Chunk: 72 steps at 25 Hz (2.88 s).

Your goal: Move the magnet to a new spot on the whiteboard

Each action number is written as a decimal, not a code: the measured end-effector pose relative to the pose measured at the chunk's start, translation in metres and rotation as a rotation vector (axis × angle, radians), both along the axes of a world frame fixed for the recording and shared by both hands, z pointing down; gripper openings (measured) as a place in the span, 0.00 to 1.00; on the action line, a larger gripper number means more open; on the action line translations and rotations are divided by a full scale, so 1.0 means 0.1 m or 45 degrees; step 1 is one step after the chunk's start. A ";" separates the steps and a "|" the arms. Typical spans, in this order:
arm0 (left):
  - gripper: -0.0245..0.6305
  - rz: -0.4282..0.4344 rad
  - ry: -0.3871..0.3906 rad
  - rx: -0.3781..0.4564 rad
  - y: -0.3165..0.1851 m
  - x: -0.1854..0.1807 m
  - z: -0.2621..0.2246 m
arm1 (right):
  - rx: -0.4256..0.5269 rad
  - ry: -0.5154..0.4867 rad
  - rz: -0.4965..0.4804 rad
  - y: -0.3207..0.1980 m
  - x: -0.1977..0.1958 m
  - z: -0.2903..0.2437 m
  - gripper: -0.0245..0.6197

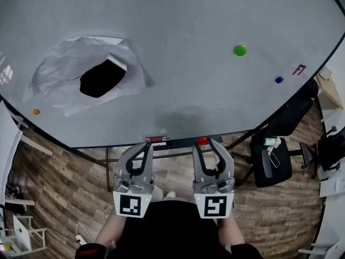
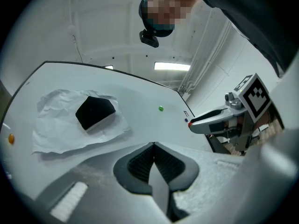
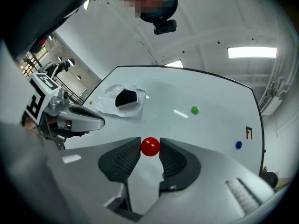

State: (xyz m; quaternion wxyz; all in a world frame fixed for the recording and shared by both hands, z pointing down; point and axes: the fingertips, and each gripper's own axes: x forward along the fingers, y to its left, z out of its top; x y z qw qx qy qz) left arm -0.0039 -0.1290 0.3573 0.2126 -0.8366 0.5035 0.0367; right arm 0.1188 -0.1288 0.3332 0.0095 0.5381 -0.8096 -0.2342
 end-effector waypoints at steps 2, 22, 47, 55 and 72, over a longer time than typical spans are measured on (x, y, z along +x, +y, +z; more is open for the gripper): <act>0.04 -0.002 -0.001 -0.006 0.00 -0.01 0.02 | -0.008 -0.002 0.000 0.00 -0.01 0.02 0.24; 0.04 0.005 0.002 -0.022 -0.01 -0.03 0.07 | -0.013 0.010 -0.006 -0.03 -0.10 0.04 0.24; 0.04 -0.002 0.041 0.006 -0.30 -0.15 0.00 | 0.082 0.045 -0.031 -0.41 -0.30 -0.27 0.24; 0.04 -0.017 0.035 0.012 -0.41 -0.19 0.00 | 0.101 0.063 -0.042 -0.60 -0.35 -0.36 0.24; 0.04 -0.038 0.044 -0.006 -0.63 -0.20 0.04 | 0.151 0.054 -0.064 -0.93 -0.42 -0.51 0.24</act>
